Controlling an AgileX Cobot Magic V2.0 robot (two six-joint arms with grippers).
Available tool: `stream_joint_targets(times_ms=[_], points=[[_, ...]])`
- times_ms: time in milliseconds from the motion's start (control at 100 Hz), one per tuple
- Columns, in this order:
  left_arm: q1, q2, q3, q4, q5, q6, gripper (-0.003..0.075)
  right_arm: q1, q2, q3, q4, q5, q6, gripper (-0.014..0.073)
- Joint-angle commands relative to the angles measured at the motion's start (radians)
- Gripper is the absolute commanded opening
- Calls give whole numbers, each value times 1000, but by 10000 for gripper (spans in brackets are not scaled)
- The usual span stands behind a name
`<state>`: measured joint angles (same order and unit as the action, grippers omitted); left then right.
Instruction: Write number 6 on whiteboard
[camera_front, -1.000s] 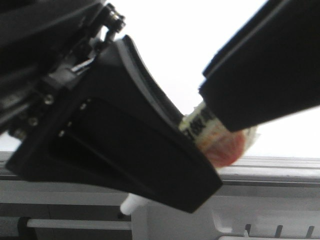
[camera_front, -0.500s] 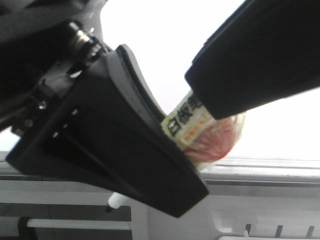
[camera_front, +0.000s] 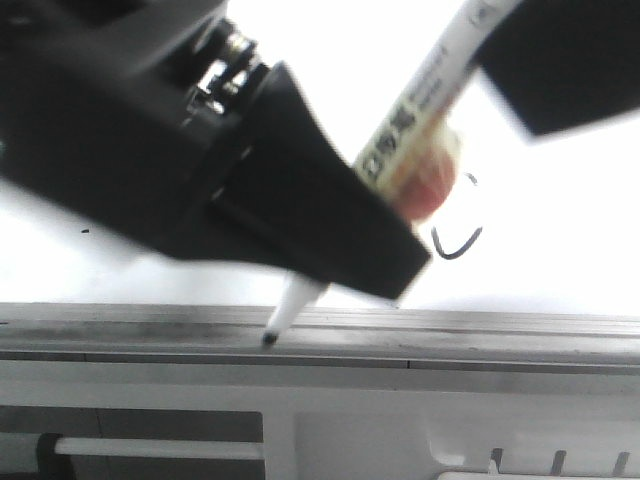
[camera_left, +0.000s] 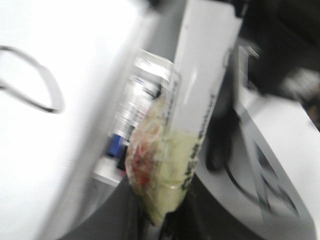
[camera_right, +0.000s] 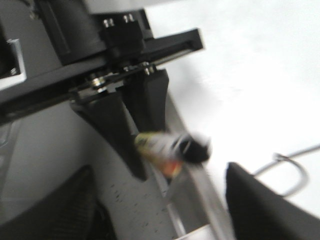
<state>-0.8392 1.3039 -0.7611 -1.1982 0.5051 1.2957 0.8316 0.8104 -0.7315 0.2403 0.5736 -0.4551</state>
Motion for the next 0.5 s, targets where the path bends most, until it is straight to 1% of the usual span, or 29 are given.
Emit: stream_joint_targets(times_ms=[0, 10, 30, 40, 50, 80, 100, 230, 360, 490], points=[[-6, -19, -5, -186, -167, -19, -19, -59, -78, -35, 1, -41, -9, 247], [-6, -20, -3, -208, -179, -19, -19, -68, -84, -35, 1, -41, -9, 202], [-6, -17, 0, -229, -210, -19, -19, -77, -100, -35, 1, -41, -9, 155], [-6, -12, 0, -250, -229, -17, -19, -86, -105, -35, 1, -41, -9, 108], [-6, -10, 0, -260, -239, -17, -19, -90, -116, -35, 1, -41, -9, 85], [-6, -2, 2, -294, -273, -17, -19, -110, -135, -35, 1, -41, -9, -27], [-6, 5, 2, -301, -292, -17, -19, -117, -149, -35, 1, -43, -9, -69], [-4, 53, 0, -352, -363, -17, -19, -167, -188, -35, 1, -40, -9, -64], [-4, 89, 0, -424, -424, -17, -19, -173, -193, -33, 1, 4, -9, -64], [-3, 109, 0, -441, -467, -17, -19, -173, -193, -31, 1, 33, -9, -64]])
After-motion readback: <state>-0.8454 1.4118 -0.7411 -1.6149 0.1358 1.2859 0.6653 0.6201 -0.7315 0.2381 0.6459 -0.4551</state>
